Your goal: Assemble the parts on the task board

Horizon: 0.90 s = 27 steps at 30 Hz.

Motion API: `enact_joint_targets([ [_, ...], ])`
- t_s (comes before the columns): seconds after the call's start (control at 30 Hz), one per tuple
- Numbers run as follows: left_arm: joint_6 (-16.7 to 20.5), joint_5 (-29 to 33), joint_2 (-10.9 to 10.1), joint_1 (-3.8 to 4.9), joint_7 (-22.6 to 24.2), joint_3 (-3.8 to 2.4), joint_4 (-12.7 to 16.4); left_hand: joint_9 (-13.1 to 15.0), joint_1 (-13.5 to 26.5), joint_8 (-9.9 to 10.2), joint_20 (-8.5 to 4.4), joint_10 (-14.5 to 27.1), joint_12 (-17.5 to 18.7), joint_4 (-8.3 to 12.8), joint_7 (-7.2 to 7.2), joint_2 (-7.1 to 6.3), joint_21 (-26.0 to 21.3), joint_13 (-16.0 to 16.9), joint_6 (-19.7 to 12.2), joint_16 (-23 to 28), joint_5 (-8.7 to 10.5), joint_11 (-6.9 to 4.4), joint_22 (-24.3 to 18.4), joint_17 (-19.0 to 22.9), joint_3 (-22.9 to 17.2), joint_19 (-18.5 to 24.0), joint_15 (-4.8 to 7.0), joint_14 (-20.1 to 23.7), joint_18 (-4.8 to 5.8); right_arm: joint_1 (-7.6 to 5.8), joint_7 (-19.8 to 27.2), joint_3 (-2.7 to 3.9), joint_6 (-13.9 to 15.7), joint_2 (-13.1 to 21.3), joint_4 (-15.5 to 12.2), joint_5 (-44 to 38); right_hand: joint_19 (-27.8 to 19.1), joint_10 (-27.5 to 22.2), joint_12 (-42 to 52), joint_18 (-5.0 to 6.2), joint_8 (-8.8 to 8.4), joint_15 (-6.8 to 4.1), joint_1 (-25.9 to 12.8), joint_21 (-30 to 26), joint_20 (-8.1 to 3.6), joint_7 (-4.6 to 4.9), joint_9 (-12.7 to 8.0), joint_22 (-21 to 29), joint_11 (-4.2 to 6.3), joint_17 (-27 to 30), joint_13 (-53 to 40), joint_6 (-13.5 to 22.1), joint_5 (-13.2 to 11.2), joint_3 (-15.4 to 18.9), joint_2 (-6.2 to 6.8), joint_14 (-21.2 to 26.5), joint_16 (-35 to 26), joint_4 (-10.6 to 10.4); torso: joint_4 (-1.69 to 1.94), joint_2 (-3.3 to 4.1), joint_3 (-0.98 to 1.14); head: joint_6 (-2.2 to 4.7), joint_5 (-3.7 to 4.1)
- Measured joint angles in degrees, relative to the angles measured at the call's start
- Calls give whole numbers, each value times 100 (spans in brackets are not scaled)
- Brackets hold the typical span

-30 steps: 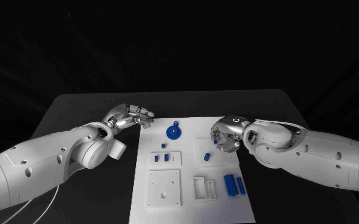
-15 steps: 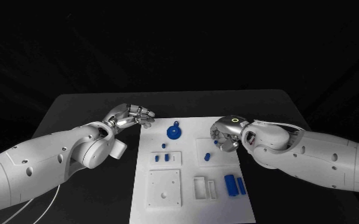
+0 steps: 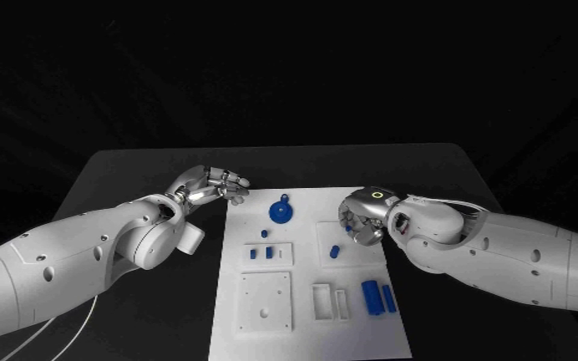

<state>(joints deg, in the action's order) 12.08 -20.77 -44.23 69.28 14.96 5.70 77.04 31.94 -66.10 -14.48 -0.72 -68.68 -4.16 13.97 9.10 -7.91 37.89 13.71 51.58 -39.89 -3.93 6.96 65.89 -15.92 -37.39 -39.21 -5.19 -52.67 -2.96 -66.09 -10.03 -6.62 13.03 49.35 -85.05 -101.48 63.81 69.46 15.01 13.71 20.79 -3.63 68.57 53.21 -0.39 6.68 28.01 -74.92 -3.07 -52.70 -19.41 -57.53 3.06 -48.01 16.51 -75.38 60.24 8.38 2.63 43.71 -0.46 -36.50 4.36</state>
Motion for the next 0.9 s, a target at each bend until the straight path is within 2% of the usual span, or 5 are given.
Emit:
enact_joint_targets([
  [0.2, -1, 2, -3, -1, -4, 0, 0, 0, 0, 0, 0, 0, 0, 0, 0, 0, 0, -5, 0, 2, 0, 0, 0, -6, 0, 0, 0, 0, 1, 45, -65, 16, 70, -65, 55, -107, 0, 49, 58, 3, 29, -39, 31, 34, 0, -28, 29, -3, 12, 0, -86, -41, 0, -40, -31, -16, 0, 40, -1, 0, -1, -5, -2],
  [0.37, -3, 3, -4, 0, -7, 0, -1, 0, 0, 0, 0, 0, 0, 0, 0, 0, 0, -5, 0, 22, 0, 0, 5, -9, 0, 0, 0, 0, 2, 89, -157, 20, 173, -118, 97, -251, 0, 169, 93, 6, 36, -65, 53, 42, 1, -34, 48, -10, 69, 0, -103, -89, 0, -65, -53, -43, 0, 65, -1, -1, 0, -14, -2],
  [0.47, -4, 3, -4, 0, -8, 0, -2, 0, 0, 0, 0, 0, 0, 0, 0, 0, 0, -5, 0, 22, 0, 0, 5, -11, 0, 0, 0, 0, 2, 106, -203, 20, 234, -135, 116, -332, -1, 246, 89, 6, 63, -68, 62, 42, 2, -54, 60, -10, 142, -1, -103, -109, -1, -95, -62, -46, 0, 96, -2, -1, 0, -18, -1],
  [0.7, -6, 3, -3, 0, -11, 0, -12, 0, 0, 0, 0, 0, 0, 0, 0, 0, 0, -5, 0, 22, 0, 0, 4, -15, 0, 0, 0, 0, 2, 129, -243, 7, 327, -119, 94, -443, -2, 294, 44, 6, 65, -68, 80, 75, 3, -78, 82, -9, 176, -1, -150, -199, -18, -168, -117, -46, 23, 153, -2, -1, -3, -32, 8],
  [0.9, -6, 3, 1, 0, -12, 0, -40, 0, 0, 0, 0, 0, 0, 0, 0, 0, 0, -5, 0, 22, 0, 0, 6, -17, 0, 0, 0, 0, 3, 137, -263, 3, 345, -70, 34, -464, 29, 308, 71, 5, 95, -69, 59, 76, -12, -95, 101, -9, 162, -1, -180, -250, -23, -230, -139, -45, 23, 183, -1, -3, -4, -37, 1],
])
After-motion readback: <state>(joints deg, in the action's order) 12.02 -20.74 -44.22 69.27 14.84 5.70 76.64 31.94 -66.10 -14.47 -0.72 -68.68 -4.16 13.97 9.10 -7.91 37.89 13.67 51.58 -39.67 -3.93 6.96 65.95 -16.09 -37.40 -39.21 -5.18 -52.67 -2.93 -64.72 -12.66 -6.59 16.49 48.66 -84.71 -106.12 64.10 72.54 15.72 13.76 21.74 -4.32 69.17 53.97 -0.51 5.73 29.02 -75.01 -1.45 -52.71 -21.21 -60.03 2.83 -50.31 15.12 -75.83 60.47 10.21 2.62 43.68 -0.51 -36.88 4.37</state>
